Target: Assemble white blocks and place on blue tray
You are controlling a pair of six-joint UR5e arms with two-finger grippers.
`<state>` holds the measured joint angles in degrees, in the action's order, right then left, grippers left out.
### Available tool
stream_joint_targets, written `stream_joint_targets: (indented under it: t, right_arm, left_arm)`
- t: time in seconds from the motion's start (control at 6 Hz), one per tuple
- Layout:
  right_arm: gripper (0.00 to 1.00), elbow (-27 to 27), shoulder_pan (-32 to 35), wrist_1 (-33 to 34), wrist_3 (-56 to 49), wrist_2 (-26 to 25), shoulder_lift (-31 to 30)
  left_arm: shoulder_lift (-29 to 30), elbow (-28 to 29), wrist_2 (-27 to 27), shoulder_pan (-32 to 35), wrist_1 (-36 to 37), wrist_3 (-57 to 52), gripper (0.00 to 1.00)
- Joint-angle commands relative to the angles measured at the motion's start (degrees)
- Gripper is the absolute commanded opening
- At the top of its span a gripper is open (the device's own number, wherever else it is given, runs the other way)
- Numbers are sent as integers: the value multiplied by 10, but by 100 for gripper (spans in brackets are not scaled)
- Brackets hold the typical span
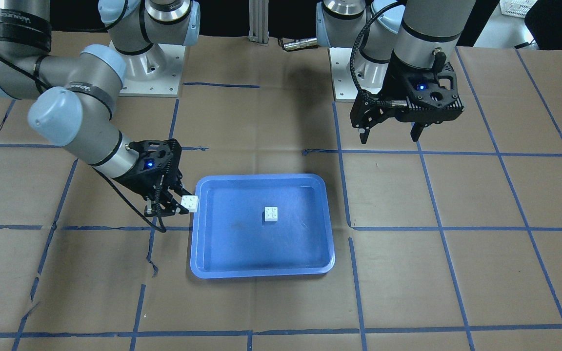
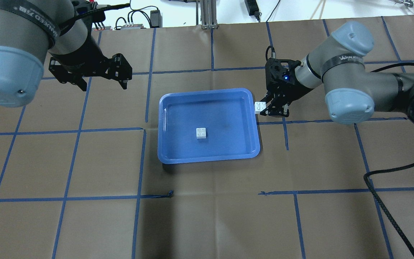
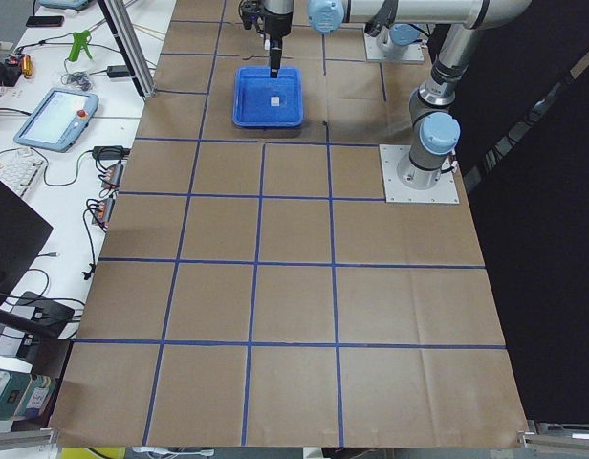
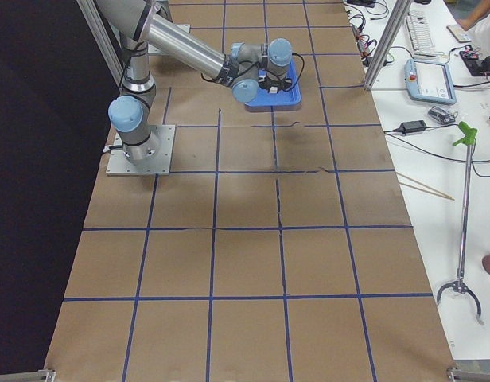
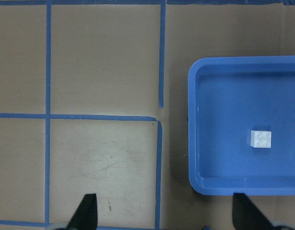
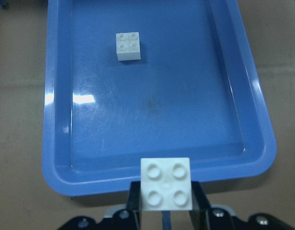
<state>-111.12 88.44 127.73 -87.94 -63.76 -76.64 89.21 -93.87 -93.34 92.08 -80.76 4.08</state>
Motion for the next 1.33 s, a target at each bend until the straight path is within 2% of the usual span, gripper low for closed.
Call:
stream_joint_targets:
  t: [0.0,0.33,1.0,1.17]
  right_arm:
    - [25,-41,58,113,70,0,15]
    - [25,-42,102,209,116,-2,71]
    - [24,-41,117,244,133,1,114]
    - [24,-39,119,270,158,0,129]
  left_arm:
    - [-2,1,0,-2,0,1,100]
    - [-2,0,0,-2,-1,1,99]
    - [-4,1,6,-3,1,1,100]
    - [-3,0,8,-6,2,1,100]
